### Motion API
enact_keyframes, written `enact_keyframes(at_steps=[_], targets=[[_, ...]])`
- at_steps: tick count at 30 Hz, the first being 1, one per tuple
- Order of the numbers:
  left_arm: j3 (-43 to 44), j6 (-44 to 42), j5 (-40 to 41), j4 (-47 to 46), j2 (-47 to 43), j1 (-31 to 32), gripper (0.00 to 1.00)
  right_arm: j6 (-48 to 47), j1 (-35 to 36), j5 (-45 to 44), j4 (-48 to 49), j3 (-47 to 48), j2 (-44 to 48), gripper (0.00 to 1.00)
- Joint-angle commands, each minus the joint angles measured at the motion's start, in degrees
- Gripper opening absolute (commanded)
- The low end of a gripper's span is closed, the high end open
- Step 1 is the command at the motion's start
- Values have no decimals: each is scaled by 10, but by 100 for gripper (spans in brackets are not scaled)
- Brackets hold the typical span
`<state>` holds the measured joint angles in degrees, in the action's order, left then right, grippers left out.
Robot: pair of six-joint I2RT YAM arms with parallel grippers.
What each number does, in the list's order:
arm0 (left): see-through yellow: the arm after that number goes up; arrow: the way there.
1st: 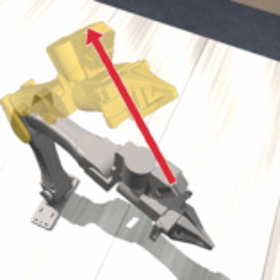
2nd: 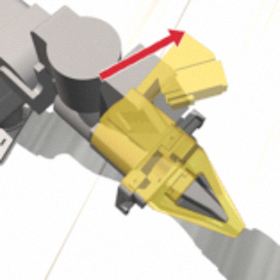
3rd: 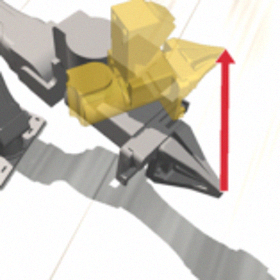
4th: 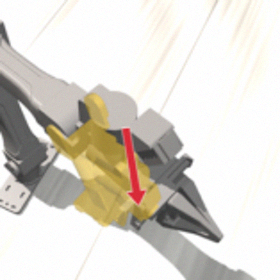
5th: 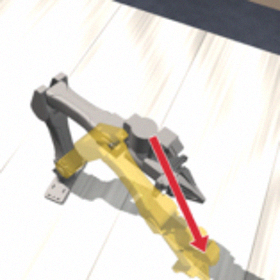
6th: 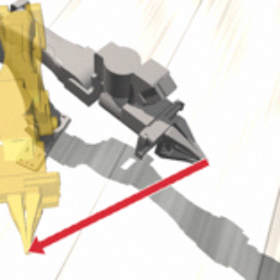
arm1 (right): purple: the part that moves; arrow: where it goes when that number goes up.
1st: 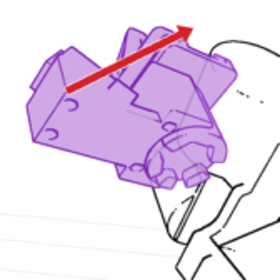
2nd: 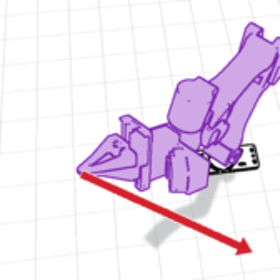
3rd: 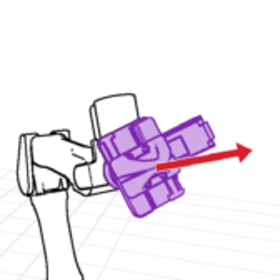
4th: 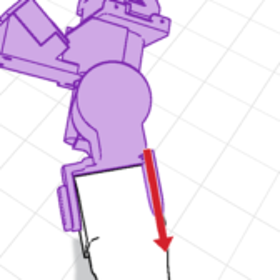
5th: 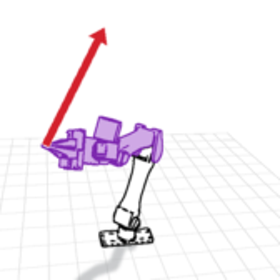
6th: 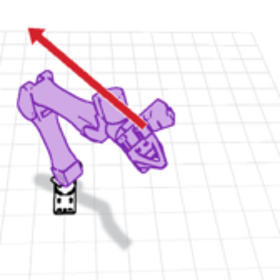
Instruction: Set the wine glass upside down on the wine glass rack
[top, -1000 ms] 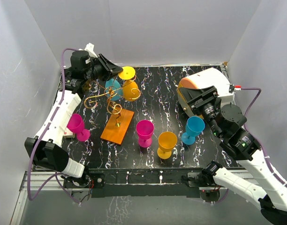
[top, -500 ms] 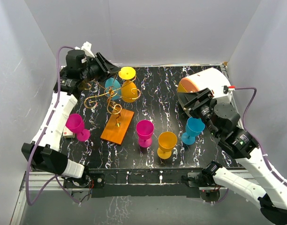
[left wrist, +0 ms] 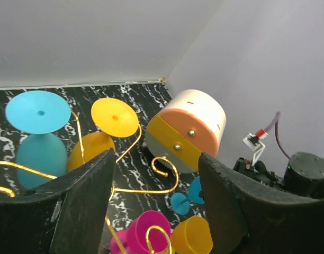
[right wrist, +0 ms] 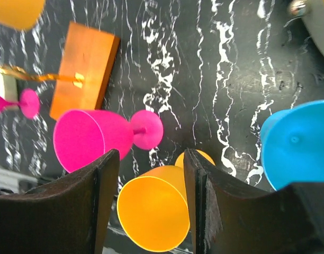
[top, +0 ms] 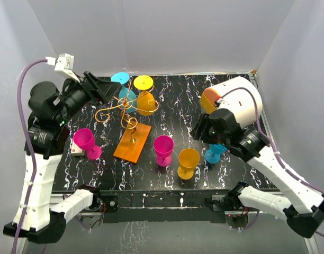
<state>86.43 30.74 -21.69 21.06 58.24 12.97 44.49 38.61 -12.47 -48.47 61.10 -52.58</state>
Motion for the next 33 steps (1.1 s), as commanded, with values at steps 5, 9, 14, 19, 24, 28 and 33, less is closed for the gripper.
enact_keyframes(at_steps=[5, 9, 14, 19, 24, 28, 33], targets=[[-30, -107, 83, 47, -73, -2, 65, -99, 73, 33, 66, 106, -149, 52], [-21, -126, 102, 52, -89, -2, 67, -119, 98, 9, 65, 142, -212, 54], [-14, -137, 112, 58, -96, -2, 69, -166, 112, 39, 38, 158, -253, 54], [-14, -137, 103, 54, -94, -2, 70, -196, 116, 43, 15, 159, -269, 53], [-12, -142, 108, 48, -97, -2, 71, -197, 124, 25, 4, 163, -311, 45], [-8, -151, 119, 50, -100, -2, 72, -206, 130, 18, 12, 174, -332, 36], [-12, -154, 122, 48, -105, -1, 72, -227, 132, 22, 31, 170, -332, 17]])
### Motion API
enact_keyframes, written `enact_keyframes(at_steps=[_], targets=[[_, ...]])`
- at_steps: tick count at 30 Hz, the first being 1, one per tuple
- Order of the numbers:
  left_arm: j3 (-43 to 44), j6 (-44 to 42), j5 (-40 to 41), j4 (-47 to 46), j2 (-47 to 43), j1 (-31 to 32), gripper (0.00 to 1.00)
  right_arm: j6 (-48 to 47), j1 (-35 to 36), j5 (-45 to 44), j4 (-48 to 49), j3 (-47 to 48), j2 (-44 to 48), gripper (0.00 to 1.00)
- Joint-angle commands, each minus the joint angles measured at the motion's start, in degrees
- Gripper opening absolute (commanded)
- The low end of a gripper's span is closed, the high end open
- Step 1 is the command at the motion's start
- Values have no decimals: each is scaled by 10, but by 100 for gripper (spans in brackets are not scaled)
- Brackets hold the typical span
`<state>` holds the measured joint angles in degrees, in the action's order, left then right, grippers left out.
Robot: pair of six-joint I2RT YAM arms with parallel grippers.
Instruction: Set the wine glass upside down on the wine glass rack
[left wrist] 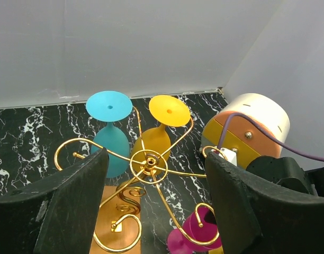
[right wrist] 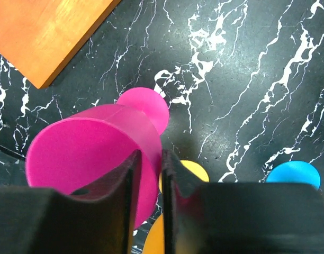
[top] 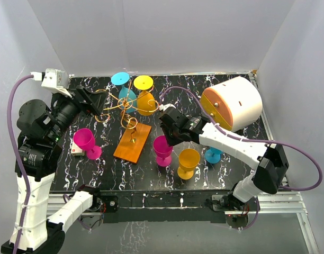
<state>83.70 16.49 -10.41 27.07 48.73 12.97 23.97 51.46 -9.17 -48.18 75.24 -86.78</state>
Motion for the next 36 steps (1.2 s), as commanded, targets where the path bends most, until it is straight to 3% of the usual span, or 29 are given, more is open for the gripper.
enact_keyframes(at_steps=[1, 4, 7, 14, 22, 32, 34, 36], targets=[[14, -11, 9, -13, -11, -2, 72, -22, 4, -18, 28, 29, 11, 13], [12, -11, 8, -19, -13, -2, 73, -22, 4, -43, 29, 30, 20, 0], [12, -11, -5, -24, -11, -2, 75, -15, 4, -71, 40, 28, 42, 0], [6, -10, -22, -50, -2, -2, 99, 11, 4, -150, 119, -21, 147, 0], [-18, 24, -26, -111, 14, -2, 99, 60, 4, -262, 151, -66, 276, 0], [-38, 103, -146, -212, 52, -2, 99, 94, 4, -342, 246, -95, 434, 0], [-54, 136, -140, -250, 49, -2, 99, 85, 4, -344, 290, -105, 459, 0], [-87, 209, -71, -282, 36, -2, 99, 70, 4, -343, 356, -122, 479, 0]])
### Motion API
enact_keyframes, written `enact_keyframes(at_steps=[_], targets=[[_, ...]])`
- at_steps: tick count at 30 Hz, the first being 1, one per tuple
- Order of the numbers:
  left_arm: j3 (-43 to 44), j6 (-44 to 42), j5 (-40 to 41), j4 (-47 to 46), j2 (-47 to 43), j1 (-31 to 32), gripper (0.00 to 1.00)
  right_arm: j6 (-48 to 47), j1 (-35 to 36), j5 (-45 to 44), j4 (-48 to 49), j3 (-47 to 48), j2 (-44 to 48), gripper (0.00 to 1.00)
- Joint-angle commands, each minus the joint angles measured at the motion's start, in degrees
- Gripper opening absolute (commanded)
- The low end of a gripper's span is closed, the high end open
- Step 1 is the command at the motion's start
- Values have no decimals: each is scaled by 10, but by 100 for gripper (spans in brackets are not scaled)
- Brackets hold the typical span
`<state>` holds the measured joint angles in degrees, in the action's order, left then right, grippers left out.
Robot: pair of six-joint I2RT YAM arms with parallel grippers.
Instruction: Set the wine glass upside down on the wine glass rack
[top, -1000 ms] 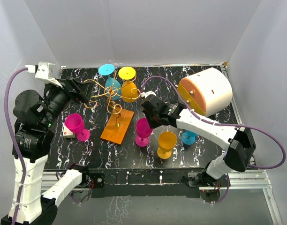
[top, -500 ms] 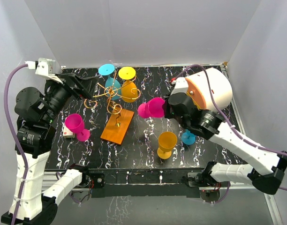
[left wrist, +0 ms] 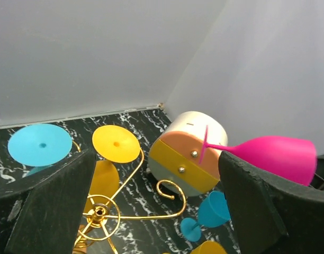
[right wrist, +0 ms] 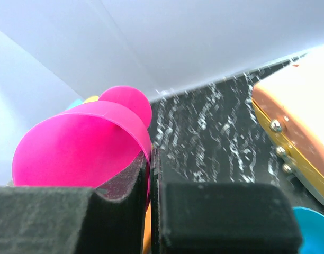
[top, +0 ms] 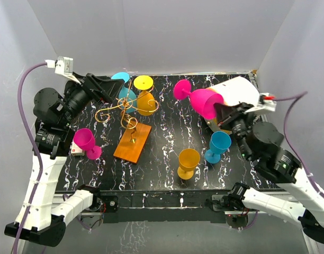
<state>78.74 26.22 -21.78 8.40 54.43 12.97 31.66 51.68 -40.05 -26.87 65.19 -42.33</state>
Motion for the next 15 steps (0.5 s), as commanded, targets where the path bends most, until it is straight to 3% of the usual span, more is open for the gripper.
enact_keyframes(at_steps=[1, 5, 10, 15], targets=[[-57, 159, 68, -119, -30, -2, 99, -16, 2, -31, 187, -30, 40, 0], [-80, 219, 99, -152, -43, -2, 99, -34, 2, 20, 326, -35, 22, 0], [-98, 301, 75, -191, -48, -2, 99, -33, 1, 85, 372, 5, -43, 0], [-136, 437, 23, -263, -39, -2, 94, -7, 2, 125, 442, -11, -68, 0]])
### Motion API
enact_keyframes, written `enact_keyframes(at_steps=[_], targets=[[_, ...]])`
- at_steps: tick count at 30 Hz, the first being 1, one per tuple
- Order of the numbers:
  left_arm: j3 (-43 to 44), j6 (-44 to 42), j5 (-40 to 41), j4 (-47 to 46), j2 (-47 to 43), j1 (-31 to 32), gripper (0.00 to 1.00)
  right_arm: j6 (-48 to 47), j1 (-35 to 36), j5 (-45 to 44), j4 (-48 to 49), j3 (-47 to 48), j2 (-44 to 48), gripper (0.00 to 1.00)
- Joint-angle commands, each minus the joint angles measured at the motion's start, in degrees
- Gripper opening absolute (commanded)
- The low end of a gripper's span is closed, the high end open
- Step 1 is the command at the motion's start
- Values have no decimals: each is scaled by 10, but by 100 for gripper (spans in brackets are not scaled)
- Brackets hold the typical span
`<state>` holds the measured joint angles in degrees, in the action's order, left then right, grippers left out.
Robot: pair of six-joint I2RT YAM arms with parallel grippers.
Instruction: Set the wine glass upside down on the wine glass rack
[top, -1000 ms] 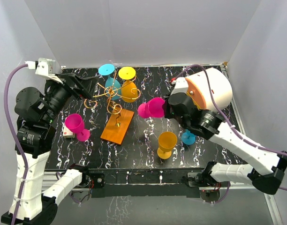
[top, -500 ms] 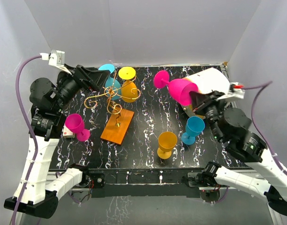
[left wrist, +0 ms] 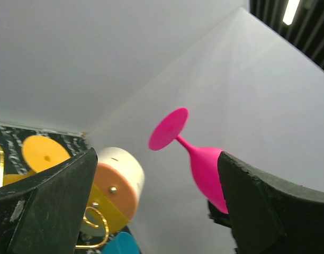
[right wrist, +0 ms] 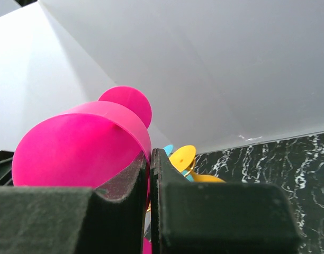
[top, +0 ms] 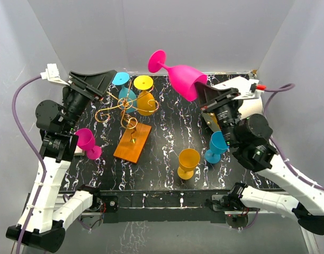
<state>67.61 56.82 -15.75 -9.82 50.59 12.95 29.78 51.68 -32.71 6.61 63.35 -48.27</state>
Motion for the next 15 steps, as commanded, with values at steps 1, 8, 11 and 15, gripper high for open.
enact_keyframes(at_steps=[1, 8, 11, 15], targets=[[-33, 164, -42, -91, 0, -2, 92, 16, 2, 56, 116, 2, -13, 0], [-28, 260, -34, -102, 17, 3, 82, 40, 2, 68, 220, -24, -63, 0], [-6, 259, -32, -95, 33, 15, 77, 46, 2, 71, 248, -22, -87, 0], [2, 269, -22, -105, 51, 35, 70, 68, 1, 76, 266, -23, -106, 0]])
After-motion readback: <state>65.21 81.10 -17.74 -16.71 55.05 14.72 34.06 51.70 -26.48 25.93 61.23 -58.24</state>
